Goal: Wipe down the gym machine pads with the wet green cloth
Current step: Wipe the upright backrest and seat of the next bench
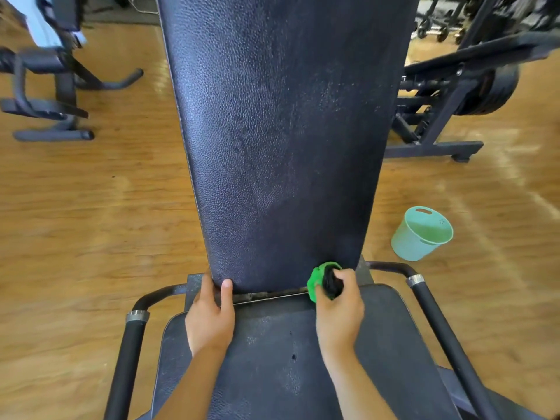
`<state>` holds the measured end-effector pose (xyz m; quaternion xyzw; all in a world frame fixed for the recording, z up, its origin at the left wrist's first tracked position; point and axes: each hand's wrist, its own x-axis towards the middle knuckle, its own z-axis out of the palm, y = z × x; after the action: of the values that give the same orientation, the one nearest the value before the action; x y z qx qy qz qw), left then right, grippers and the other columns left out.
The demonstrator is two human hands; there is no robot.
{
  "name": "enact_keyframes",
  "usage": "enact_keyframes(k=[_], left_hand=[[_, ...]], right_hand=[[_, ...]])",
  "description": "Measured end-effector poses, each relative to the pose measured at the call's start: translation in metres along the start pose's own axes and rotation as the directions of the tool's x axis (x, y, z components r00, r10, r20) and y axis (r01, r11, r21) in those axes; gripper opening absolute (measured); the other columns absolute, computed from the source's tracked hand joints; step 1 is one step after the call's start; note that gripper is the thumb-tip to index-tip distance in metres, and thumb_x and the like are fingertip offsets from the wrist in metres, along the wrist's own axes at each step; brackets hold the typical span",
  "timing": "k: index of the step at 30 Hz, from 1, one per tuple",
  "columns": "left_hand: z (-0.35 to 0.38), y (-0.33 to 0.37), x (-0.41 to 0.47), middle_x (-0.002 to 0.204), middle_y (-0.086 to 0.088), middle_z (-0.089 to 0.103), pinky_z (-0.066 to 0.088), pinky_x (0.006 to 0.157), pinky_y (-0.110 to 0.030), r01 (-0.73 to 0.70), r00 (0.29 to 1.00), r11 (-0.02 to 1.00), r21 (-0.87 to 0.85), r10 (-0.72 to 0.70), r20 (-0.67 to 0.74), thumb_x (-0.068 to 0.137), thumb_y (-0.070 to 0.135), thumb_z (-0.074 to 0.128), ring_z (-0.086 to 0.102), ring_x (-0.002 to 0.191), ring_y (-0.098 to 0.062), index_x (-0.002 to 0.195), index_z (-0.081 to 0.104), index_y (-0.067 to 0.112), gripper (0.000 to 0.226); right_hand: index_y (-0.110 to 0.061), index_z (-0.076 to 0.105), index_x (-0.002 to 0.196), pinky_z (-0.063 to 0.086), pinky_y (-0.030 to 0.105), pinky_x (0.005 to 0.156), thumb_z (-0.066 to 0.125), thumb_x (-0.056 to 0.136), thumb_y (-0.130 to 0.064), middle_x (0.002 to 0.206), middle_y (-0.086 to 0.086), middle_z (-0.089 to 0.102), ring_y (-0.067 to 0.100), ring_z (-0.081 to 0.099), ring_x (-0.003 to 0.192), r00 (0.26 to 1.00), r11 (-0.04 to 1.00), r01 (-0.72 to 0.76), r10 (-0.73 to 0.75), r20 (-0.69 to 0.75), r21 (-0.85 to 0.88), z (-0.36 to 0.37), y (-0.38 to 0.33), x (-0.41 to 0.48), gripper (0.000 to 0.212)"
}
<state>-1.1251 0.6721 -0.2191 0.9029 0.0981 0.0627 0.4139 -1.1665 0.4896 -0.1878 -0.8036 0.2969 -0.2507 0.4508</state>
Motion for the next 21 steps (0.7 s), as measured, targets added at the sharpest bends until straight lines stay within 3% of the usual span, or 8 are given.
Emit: enact_keyframes(k=[3,6,7,9,16,21], left_hand=[[-0.003,-0.005,-0.002,0.092,-0.002,0.062,0.046,0.068,-0.039,0.048,0.997,0.999,-0.024,-0.047,0.065,0.095,0.052,0.034,0.059,0.089,-0.029,0.112,0.046,0.019,0.039],[-0.021,0.003,-0.013,0.126,0.005,0.058,0.044,0.098,-0.044,0.052,0.988,0.987,-0.149,-0.029,0.152,0.094,0.059,0.031,0.049,0.122,-0.023,0.132,0.046,0.029,0.051],[-0.031,0.007,-0.019,0.137,0.013,0.049,0.037,0.107,-0.039,0.055,0.985,0.986,-0.157,-0.029,0.168,0.097,0.054,0.033,0.040,0.133,-0.018,0.139,0.043,0.031,0.050],[-0.054,0.016,-0.028,0.144,0.020,0.035,0.026,0.113,-0.032,0.030,0.982,0.994,-0.105,-0.010,0.188,0.100,0.043,0.038,0.027,0.141,-0.010,0.146,0.035,0.032,0.048],[-0.101,0.064,-0.061,0.155,0.006,0.030,0.027,0.115,-0.043,-0.241,0.950,0.970,0.017,0.233,0.206,0.097,0.039,0.046,0.024,0.143,-0.016,0.148,0.029,0.028,0.055],[-0.128,0.103,-0.119,0.155,0.008,0.028,0.024,0.116,-0.039,-0.431,0.896,0.887,0.165,0.399,0.196,0.094,0.057,0.032,0.020,0.145,-0.012,0.148,0.034,0.025,0.063]], right_hand=[[-0.022,0.058,0.097,0.044,0.028,0.068,0.075,0.081,-0.022,0.091,-0.003,0.061,0.023,0.061,0.085,0.956,0.987,0.108,-0.072,0.283,-0.115,0.033,-0.014,-0.038,0.023],[-0.029,0.060,0.108,0.052,0.035,0.076,0.072,0.085,-0.029,0.096,-0.003,0.059,0.020,0.062,0.091,0.879,0.981,0.181,-0.129,0.459,-0.072,0.046,-0.044,-0.056,0.026],[-0.029,0.059,0.110,0.052,0.036,0.077,0.071,0.086,-0.027,0.097,-0.003,0.058,0.021,0.062,0.093,0.878,0.981,0.181,-0.128,0.461,-0.073,0.045,-0.054,-0.056,0.027],[-0.029,0.058,0.111,0.052,0.036,0.078,0.071,0.086,-0.021,0.098,-0.003,0.057,0.021,0.061,0.094,0.882,0.973,0.214,-0.156,0.445,-0.082,0.035,-0.069,-0.054,0.029],[-0.029,0.060,0.109,0.052,0.039,0.073,0.074,0.081,-0.017,0.102,-0.004,0.055,0.023,0.060,0.095,0.895,0.942,0.325,-0.276,0.351,-0.087,-0.048,-0.099,-0.039,0.033],[-0.028,0.061,0.106,0.051,0.036,0.069,0.073,0.083,-0.022,0.103,-0.007,0.054,0.019,0.057,0.095,0.813,0.901,0.430,-0.355,0.461,-0.065,-0.129,-0.114,-0.037,0.027]])
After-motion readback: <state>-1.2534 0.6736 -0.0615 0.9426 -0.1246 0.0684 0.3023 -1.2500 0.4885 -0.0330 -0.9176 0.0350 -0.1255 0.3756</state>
